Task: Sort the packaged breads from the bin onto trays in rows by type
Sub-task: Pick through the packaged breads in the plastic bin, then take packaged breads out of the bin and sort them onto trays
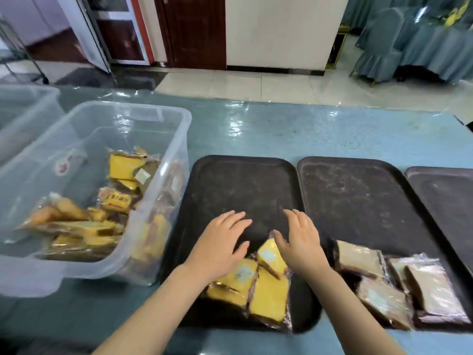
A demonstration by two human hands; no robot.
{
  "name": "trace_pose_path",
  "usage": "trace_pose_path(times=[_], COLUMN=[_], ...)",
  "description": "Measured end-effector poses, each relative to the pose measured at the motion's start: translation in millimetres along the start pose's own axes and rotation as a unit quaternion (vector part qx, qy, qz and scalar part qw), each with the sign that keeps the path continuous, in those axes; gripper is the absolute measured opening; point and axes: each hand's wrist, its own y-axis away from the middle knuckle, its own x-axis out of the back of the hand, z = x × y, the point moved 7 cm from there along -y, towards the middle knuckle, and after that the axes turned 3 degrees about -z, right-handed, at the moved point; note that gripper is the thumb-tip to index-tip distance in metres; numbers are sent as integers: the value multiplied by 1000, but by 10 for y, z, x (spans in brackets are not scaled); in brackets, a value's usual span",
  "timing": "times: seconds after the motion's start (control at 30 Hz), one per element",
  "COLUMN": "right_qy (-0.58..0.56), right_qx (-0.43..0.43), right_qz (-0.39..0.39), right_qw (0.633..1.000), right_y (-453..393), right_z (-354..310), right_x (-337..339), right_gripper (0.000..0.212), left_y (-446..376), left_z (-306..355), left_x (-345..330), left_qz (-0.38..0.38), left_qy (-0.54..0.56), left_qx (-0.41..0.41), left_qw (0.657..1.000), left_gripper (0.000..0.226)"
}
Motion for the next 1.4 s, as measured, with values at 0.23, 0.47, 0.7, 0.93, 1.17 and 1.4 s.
trace_pose_path(times=[0.23, 0.47, 0.7, 0.93, 1.17, 1.4], right_qy=[-4, -35, -38, 3, 132, 242], right_qx=[39, 97, 153, 138, 95, 22], right_qz=[-2, 4, -12, 16, -123, -374], right_qw=[999, 995, 987, 990, 979, 895], right_y=[-103, -400, -646, -995, -1353, -1274], right_z=[-1051, -1729, -2538, -3414, -4144, -3773], right_x=[-3, 172, 141, 54, -590, -1464], right_gripper=[59, 57, 55, 54, 56, 47], left_y=[191, 258, 430, 671, 659, 719], left_z=[-382, -584, -1770, -3106, -3664, -3650], left_x=[868, 1530, 1777, 1910, 1911, 1479], left_qz=[15, 40, -23, -126, -248, -376], left_qy=[-15, -2, -23, -55, -185, -78], left_qx=[5, 2, 85, 120, 62, 42], left_qw=[1000, 999, 996, 983, 949, 922], left_gripper=[50, 50, 50, 51, 54, 47])
